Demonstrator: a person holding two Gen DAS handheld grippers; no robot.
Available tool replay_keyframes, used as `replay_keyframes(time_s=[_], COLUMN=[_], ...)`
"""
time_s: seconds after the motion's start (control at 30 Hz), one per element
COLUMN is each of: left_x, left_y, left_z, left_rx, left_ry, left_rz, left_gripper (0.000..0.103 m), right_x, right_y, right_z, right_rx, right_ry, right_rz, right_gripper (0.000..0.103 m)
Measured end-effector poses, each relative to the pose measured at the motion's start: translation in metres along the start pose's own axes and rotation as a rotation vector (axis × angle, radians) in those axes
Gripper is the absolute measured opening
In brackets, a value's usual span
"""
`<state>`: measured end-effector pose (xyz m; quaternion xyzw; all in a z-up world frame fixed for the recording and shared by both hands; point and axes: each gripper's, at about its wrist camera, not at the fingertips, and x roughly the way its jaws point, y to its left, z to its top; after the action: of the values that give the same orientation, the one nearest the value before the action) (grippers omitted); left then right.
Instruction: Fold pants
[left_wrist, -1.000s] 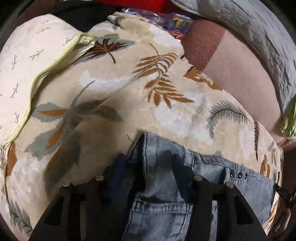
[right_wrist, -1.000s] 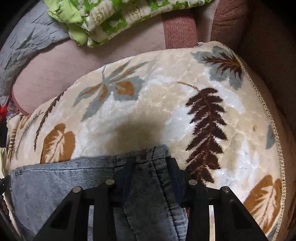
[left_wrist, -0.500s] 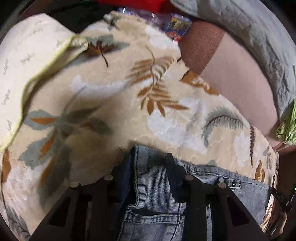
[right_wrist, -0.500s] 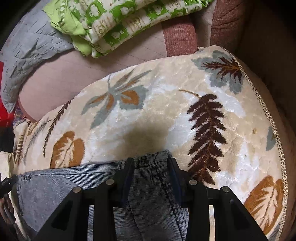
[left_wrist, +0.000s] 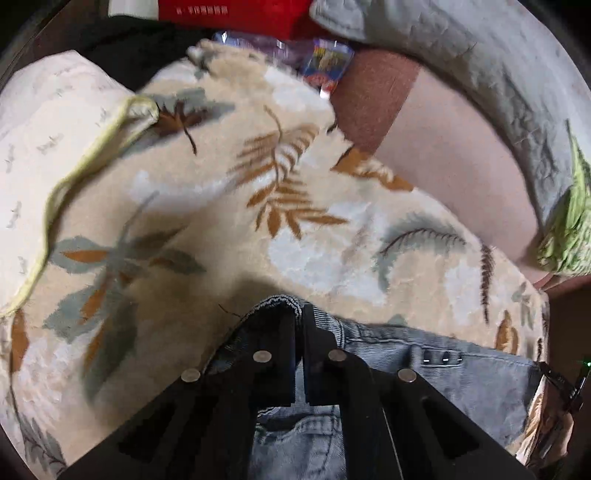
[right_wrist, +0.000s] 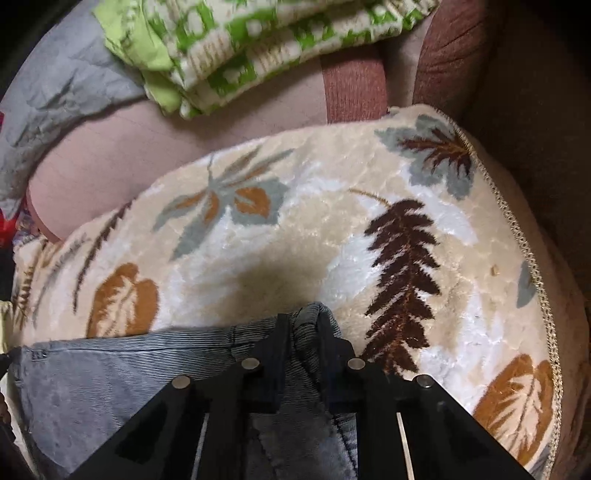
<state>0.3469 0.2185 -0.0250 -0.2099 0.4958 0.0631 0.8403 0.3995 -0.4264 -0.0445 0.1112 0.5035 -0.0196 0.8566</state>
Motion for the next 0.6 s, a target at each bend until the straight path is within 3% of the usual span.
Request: replay_keyframes(time_s=[0.33,0.6], left_x=[-0.101,-0.199], left_y=[-0.002,0.034], left_z=[-0.027,-0.101], left_rx=[0.006,-0.012], left_ry=[-0.114,-0.207], left_rz=[-0.138,-0.239], left_gripper=[0.002,0.002], right_x=[-0.098,-0.195], right_y=[-0.003,-0.026], right_z=[-0.021,-0.096], right_rx=[0.022,0.017], right_ry=[-0.124,-0.218], right_rz=[0.08,0.154], right_gripper=[0.015,0.015])
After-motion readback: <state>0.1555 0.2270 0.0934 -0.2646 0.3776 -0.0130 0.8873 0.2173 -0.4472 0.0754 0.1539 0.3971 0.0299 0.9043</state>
